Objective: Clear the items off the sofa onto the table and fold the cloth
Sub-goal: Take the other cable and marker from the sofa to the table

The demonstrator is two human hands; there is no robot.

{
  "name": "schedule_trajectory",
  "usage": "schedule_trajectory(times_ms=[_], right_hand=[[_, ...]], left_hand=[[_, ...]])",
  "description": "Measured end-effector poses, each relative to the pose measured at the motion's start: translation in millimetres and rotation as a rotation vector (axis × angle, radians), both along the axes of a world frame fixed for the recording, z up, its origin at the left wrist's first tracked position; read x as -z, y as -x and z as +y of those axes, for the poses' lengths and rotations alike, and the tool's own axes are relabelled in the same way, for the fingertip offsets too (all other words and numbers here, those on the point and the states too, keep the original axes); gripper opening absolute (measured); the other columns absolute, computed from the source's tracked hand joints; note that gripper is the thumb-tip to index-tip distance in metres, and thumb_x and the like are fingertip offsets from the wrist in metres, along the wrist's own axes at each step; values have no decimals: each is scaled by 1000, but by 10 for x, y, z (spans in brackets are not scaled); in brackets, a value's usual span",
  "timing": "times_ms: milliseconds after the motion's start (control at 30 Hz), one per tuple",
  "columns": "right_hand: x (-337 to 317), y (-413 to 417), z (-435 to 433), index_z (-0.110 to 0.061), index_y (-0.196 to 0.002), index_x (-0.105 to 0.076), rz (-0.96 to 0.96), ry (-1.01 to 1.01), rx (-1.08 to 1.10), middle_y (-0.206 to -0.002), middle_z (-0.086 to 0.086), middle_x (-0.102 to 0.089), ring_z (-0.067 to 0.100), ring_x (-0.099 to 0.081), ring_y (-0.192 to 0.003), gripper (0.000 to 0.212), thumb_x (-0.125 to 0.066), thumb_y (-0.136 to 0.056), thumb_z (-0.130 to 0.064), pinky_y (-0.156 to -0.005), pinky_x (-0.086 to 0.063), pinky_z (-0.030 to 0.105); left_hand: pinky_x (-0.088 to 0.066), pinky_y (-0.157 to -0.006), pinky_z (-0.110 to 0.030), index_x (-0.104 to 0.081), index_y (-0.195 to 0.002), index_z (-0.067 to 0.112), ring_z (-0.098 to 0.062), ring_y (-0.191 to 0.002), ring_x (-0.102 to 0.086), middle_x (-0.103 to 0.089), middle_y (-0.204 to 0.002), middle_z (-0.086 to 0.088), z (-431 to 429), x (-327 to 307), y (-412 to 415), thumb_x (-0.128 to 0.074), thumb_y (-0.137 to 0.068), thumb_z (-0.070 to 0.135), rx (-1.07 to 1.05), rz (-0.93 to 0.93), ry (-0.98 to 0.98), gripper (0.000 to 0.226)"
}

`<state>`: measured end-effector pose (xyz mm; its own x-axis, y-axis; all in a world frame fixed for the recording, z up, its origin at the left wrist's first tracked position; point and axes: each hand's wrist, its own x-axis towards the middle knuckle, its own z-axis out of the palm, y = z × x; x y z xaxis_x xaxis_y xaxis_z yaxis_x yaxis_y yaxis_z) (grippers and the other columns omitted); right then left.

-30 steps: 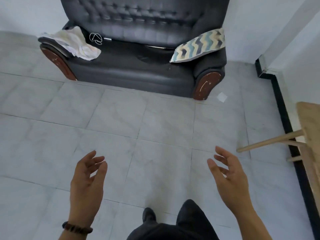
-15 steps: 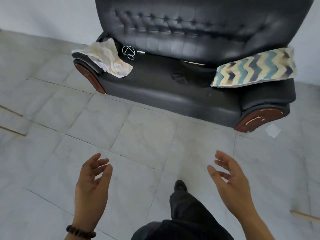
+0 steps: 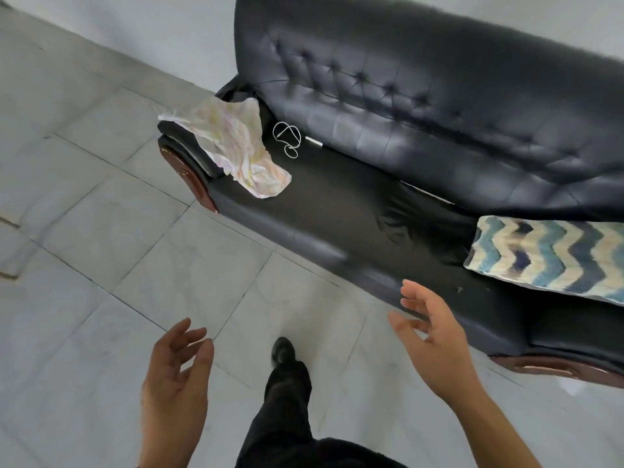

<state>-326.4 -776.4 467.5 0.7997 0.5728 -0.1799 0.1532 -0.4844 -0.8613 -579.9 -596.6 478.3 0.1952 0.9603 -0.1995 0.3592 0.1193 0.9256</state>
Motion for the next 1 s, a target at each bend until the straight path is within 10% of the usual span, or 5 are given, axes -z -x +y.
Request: schedule_trajectory(times_ms=[533,1000], right_hand=[[328,-2110,2718,-27,-132,-55,127,-23,344,-124,-18,-61,-3,-57,-113,45,-70,-91,-18,-85,-47,14],[1297,-3724,5145,-36,-126,-56,316,116,180,-123,-21,-60,-5,-57,-113,41,-69,-91,-19,-88,-49,16]], left_hand=[[-53,-89,-42,-52,-121,26,-10,-103,-61,-63,-112,11,3393,-69,-3008,-60,-92,13,391,145,-76,33],[-46,-74,-11,-54,-119,29,4,-97,-59,-65,-105,17,5404,899,-4509,-61,-92,12,317,249,71,34]])
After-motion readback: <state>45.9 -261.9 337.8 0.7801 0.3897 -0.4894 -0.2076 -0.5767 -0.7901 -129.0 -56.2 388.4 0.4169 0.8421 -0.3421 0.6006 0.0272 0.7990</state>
